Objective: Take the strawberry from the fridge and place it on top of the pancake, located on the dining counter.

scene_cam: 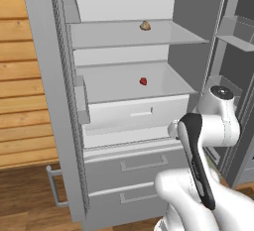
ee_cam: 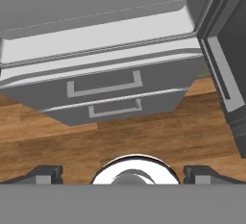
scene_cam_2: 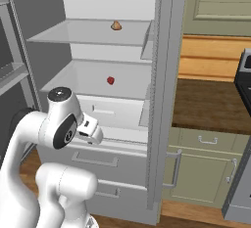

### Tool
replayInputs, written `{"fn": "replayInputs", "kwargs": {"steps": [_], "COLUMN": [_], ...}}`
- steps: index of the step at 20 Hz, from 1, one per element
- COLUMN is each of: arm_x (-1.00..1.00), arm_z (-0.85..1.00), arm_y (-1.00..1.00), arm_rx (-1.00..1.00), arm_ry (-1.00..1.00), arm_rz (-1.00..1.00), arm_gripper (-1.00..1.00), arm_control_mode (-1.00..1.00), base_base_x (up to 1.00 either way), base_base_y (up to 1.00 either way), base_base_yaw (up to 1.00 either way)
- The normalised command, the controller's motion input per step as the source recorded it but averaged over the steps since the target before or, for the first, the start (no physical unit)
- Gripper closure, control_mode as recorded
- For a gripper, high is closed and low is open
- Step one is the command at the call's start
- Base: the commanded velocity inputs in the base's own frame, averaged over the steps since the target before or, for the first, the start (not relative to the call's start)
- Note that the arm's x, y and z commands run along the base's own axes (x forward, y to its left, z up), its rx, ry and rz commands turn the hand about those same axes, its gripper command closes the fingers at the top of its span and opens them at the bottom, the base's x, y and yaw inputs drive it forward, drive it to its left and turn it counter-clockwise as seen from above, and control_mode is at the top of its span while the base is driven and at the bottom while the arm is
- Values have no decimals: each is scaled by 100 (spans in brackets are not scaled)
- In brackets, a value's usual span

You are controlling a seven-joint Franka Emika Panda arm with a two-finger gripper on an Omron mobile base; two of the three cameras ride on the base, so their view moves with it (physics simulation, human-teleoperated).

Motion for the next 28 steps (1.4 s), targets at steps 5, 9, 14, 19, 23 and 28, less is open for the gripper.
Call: {"fn": "replayInputs", "kwargs": {"steps": [5, 9, 14, 19, 23, 28], "arm_x": [0, 0, 9, 0, 0, 0], "arm_z": [0, 0, 0, 0, 0, 0], "arm_y": [0, 0, 6, 0, 0, 0], "arm_rx": [0, 0, 0, 0, 0, 0], "arm_ry": [0, 0, 0, 0, 0, 0], "arm_rz": [0, 0, 0, 0, 0, 0], "arm_gripper": [-100, -100, -100, -100, -100, -100], "arm_control_mode": [-100, -100, 100, 100, 100, 100], "base_base_x": [0, 0, 7, 59, 70, 65], "base_base_y": [0, 0, 5, 18, 18, 21], "base_base_yaw": [0, 0, 0, -1, 0, 0]}}
